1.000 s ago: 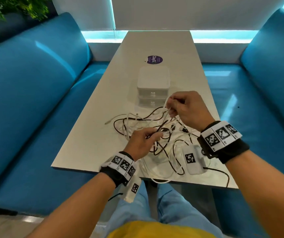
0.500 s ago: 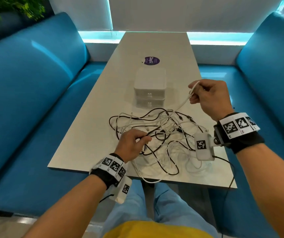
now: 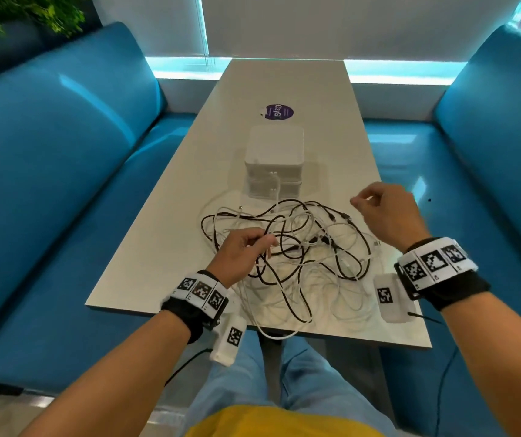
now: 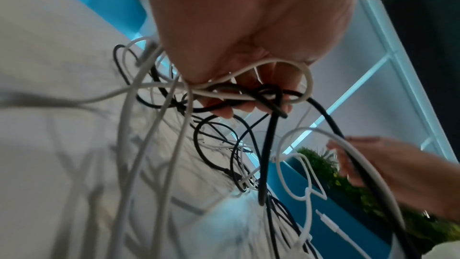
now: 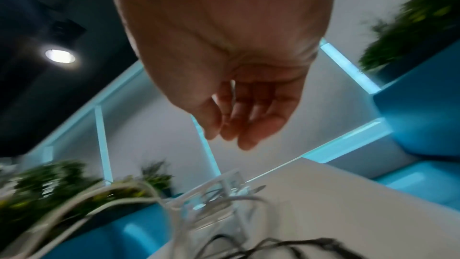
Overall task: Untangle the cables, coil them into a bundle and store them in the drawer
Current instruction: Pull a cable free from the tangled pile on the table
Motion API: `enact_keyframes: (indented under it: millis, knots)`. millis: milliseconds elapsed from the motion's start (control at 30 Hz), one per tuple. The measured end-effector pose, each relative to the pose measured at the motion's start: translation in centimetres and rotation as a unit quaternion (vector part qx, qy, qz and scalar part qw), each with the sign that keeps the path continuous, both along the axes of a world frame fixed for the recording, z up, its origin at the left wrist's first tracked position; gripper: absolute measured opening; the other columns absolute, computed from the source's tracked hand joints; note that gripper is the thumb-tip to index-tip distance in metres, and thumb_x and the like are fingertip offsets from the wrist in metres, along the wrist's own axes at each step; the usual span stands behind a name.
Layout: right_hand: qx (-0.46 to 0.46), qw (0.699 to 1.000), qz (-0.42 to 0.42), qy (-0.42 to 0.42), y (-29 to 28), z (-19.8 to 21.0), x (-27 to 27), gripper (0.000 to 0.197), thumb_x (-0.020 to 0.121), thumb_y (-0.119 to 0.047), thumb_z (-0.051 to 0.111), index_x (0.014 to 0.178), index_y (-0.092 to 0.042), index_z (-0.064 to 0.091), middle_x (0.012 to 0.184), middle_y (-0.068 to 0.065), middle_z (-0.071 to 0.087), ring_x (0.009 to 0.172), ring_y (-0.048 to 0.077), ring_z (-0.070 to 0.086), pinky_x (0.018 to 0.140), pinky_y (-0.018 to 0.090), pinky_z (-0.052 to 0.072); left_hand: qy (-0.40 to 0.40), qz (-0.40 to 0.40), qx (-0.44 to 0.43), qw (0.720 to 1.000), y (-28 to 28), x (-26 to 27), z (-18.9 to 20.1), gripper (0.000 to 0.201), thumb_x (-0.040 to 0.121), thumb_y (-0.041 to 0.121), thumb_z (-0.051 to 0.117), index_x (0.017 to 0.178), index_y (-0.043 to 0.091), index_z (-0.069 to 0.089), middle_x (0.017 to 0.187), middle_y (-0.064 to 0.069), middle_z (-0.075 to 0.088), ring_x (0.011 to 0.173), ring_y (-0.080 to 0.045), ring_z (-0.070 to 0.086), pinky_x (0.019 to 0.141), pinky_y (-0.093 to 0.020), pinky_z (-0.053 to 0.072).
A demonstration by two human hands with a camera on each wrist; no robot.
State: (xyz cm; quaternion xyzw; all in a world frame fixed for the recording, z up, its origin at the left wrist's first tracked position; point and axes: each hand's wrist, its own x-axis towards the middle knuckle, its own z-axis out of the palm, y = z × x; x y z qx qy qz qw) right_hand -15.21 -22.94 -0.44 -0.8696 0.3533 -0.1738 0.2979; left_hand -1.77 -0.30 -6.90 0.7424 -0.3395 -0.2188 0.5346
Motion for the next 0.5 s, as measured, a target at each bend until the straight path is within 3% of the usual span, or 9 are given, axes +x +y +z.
enact_keyframes:
  millis: [167, 267, 333, 400, 467, 500]
  knots:
    - [-0.062, 0.970, 0.231, -0.045, 4.9, 0.4, 2.3, 0.018, 0.094, -0.021, 0.058, 0.104, -0.018, 0.073, 0.095, 0.001, 0.064, 0.087, 0.014, 0.057, 0.084, 0.027, 0.043, -0.039, -0.041, -0.001, 0.998, -0.9, -0.4, 0.3, 0.015, 0.093, 0.020, 0.060, 0.091, 0.010, 0.072, 0.082, -0.019, 0.068, 0.073, -0.019, 0.059, 0.073, -0.037, 0.048]
    - [-0.030, 0.962, 0.269, 0.026, 5.0, 0.4, 4.2, 0.025, 0.098, -0.026, 0.050, 0.116, -0.021, 0.066, 0.102, -0.001, 0.059, 0.091, 0.010, 0.052, 0.085, 0.025, 0.037, -0.107, -0.044, 0.006, 0.993, -0.6, -0.5, -0.1, 0.016, 0.088, 0.034, 0.061, 0.095, 0.023, 0.073, 0.085, -0.009, 0.071, 0.081, -0.023, 0.065, 0.079, -0.045, 0.053]
    - [0.031, 0.960, 0.274, 0.053, 5.4, 0.7, 4.8, 0.024, 0.097, -0.034, 0.049, 0.108, -0.021, 0.066, 0.096, -0.002, 0.065, 0.085, 0.013, 0.057, 0.080, 0.030, 0.042, -0.171, -0.044, 0.009, 0.984, -0.3, -0.8, 0.0, 0.021, 0.086, 0.038, 0.060, 0.096, 0.025, 0.073, 0.082, -0.004, 0.071, 0.078, -0.020, 0.062, 0.076, -0.044, 0.050]
    - [0.112, 0.950, 0.290, 0.040, 5.8, 1.1, 5.1, 0.022, 0.096, -0.027, 0.050, 0.097, -0.014, 0.068, 0.093, 0.002, 0.070, 0.087, 0.019, 0.064, 0.077, 0.032, 0.049, -0.220, -0.059, 0.024, 0.973, -0.2, -1.0, 0.2, 0.025, 0.087, 0.037, 0.057, 0.094, 0.021, 0.074, 0.076, -0.002, 0.069, 0.072, -0.016, 0.058, 0.072, -0.040, 0.047]
    - [0.156, 0.928, 0.336, 0.049, 6.3, 1.4, 5.1, 0.018, 0.091, -0.014, 0.053, 0.091, -0.015, 0.070, 0.091, 0.001, 0.072, 0.089, 0.014, 0.066, 0.081, 0.028, 0.050, -0.213, -0.052, 0.040, 0.975, 0.0, -1.0, 0.1, 0.031, 0.088, 0.041, 0.056, 0.088, 0.016, 0.074, 0.069, -0.004, 0.067, 0.068, -0.020, 0.058, 0.069, -0.041, 0.047]
    - [0.149, 0.917, 0.363, 0.064, 6.3, 1.3, 5.0, 0.017, 0.086, -0.013, 0.055, 0.087, -0.019, 0.070, 0.089, -0.002, 0.071, 0.088, 0.012, 0.065, 0.084, 0.028, 0.051, -0.169, -0.035, 0.036, 0.984, 0.0, -0.9, -0.1, 0.030, 0.087, 0.041, 0.059, 0.087, 0.016, 0.075, 0.069, -0.005, 0.068, 0.068, -0.022, 0.061, 0.069, -0.041, 0.049]
